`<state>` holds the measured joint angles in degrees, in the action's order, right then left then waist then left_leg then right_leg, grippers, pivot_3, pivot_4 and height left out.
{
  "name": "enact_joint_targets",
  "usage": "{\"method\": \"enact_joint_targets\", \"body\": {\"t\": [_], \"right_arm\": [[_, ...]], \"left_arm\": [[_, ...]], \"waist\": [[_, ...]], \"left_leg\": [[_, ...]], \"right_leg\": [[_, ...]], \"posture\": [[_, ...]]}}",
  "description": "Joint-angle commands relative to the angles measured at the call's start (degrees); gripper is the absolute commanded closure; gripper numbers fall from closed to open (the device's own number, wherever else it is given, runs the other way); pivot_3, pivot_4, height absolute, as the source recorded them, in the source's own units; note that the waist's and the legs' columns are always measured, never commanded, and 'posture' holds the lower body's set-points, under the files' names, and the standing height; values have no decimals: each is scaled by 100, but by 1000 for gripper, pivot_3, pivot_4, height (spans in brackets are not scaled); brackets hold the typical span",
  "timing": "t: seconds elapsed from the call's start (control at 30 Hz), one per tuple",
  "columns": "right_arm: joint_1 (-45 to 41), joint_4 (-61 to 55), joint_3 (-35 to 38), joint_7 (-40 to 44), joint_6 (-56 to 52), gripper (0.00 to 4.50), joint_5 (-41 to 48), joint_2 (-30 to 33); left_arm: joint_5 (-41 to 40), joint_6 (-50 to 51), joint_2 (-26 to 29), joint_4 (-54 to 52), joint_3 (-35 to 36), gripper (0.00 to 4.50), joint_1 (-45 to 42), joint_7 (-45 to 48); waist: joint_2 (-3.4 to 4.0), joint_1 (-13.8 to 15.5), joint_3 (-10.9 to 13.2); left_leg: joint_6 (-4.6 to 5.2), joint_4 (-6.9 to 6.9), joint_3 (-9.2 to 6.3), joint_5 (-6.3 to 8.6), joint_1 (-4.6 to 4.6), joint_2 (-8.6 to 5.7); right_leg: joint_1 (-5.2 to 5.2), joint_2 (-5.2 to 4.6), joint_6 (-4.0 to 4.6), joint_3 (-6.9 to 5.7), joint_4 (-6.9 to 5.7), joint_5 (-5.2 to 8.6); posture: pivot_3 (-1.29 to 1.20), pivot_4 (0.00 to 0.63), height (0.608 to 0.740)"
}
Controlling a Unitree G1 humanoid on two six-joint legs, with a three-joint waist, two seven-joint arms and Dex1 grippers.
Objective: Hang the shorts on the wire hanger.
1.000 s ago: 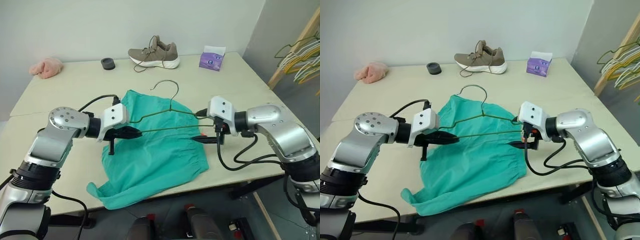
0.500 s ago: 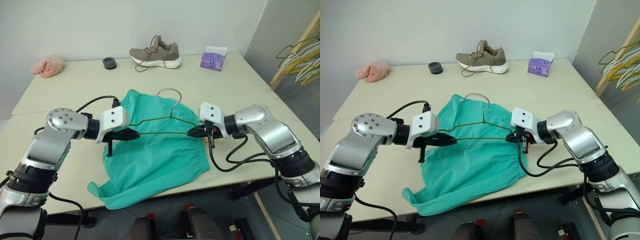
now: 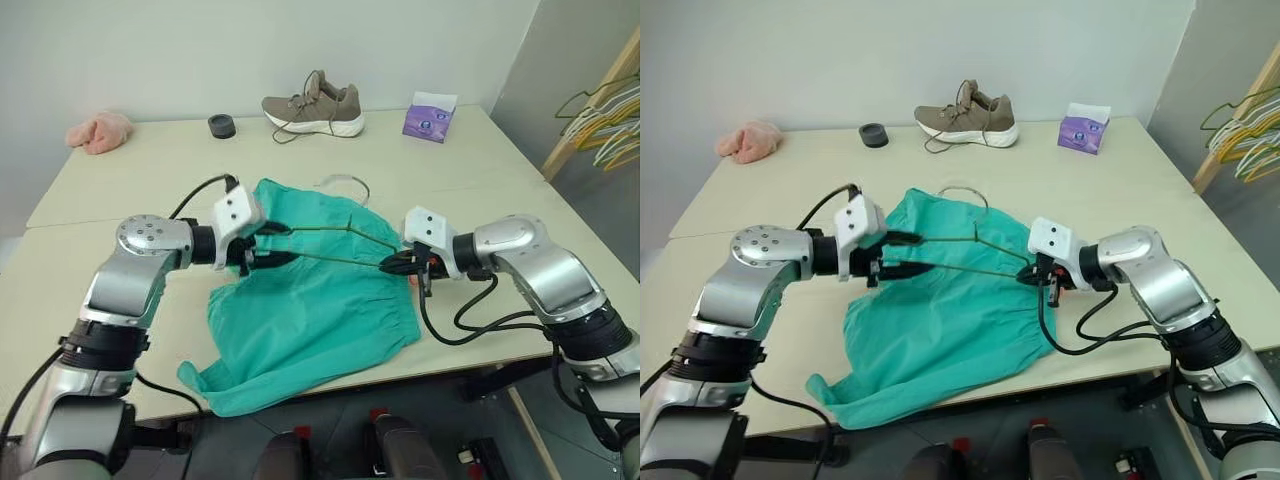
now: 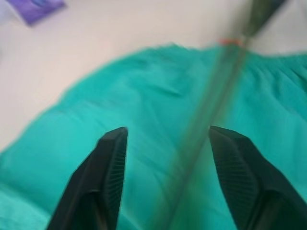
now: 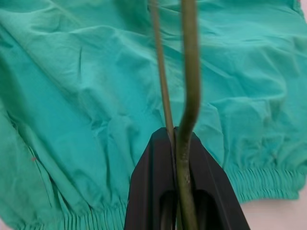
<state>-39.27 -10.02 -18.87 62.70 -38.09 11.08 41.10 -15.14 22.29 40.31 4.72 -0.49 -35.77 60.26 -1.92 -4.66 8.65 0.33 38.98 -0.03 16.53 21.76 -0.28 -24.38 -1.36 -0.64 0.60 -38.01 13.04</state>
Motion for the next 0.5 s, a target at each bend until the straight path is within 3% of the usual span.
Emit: {"method": "enact_joint_targets", "body": {"t": [0.03,0.2,0.5], "right_arm": [[285,-363,457,49,-200,4500,241,315],[1066,-700,1157,-73,-682,4500,617,849],[2955,-772,2755,-748,-1636,4500,1370,1372]], "left_arm": [[-406,243,-61,252,658,1639,-325,-370],[-610,400,139,297,756,1639,-114,-252],[-654,147,751,-223,124,1639,1048,700]], "waist": [[1,-10,0],[0,-12,-1],[0,-17,-2]], "left_leg": [[0,-1,0,0,0,0],[-1,-2,-2,0,1,0],[-2,-4,1,1,-5,1]], "right_leg": [[-1,-1,0,1,-2,0],[-1,-2,-1,-1,-3,-1],[3,-1,-1,2,-1,0]], "posture": [[-136,111,740],[-146,112,740],[-189,120,740]]}}
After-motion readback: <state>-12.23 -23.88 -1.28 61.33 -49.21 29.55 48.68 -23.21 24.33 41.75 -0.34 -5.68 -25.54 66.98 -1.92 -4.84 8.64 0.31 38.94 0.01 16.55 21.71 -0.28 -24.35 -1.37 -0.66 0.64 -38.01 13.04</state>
